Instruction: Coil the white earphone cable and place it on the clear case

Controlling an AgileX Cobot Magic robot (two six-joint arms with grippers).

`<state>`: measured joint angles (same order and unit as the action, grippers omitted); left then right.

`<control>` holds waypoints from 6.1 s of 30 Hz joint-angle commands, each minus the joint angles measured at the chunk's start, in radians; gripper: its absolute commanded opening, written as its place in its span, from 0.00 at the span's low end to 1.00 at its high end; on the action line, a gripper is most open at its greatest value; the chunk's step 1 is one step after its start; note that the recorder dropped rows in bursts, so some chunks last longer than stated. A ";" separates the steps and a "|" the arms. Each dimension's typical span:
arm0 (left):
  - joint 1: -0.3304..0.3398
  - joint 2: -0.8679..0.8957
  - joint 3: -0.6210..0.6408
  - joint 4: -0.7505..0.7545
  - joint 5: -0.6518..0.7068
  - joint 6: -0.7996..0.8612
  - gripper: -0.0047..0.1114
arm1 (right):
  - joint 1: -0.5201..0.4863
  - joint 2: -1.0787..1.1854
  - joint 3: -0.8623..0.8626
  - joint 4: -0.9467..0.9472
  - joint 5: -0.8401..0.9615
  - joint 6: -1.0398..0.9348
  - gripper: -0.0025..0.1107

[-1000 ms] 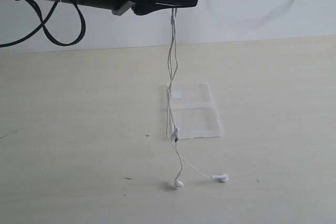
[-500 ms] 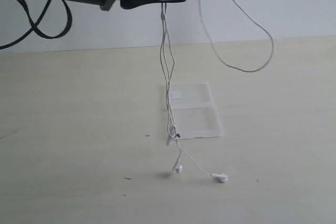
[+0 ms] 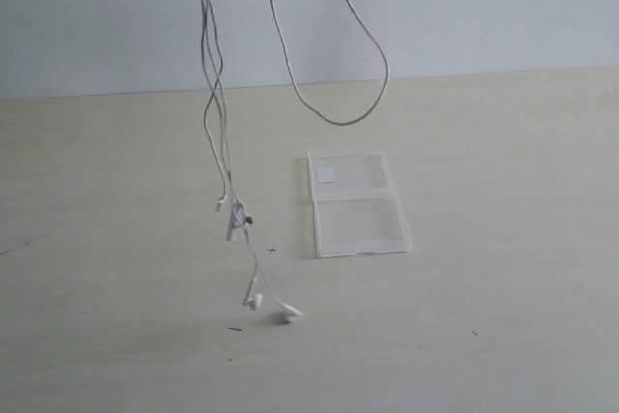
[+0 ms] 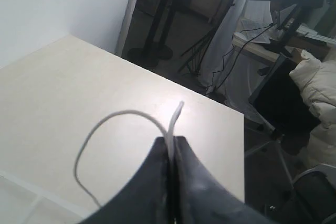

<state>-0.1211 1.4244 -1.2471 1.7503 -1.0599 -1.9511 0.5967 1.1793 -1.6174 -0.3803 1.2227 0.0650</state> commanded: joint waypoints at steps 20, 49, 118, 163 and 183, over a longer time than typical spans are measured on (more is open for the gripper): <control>0.132 -0.160 0.188 -0.006 0.885 0.399 0.04 | -0.003 0.101 0.032 0.208 -0.002 -0.180 0.02; 0.132 -0.330 0.445 -0.006 0.151 0.134 0.04 | -0.003 0.171 0.403 1.326 -0.510 -1.208 0.55; 0.132 -0.296 0.445 -0.063 0.055 0.187 0.10 | -0.003 0.264 0.185 1.600 -0.542 -1.153 0.02; 0.132 -0.294 0.445 -0.032 0.059 0.191 0.10 | -0.003 0.262 0.115 1.263 -0.680 -0.823 0.02; 0.132 -0.294 0.445 -0.027 0.059 0.194 0.04 | -0.003 0.267 0.083 1.263 -0.657 -0.821 0.02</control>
<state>0.0072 1.1284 -0.8038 1.7264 -1.0033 -1.7606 0.5993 1.4461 -1.5238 0.8856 0.5588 -0.7625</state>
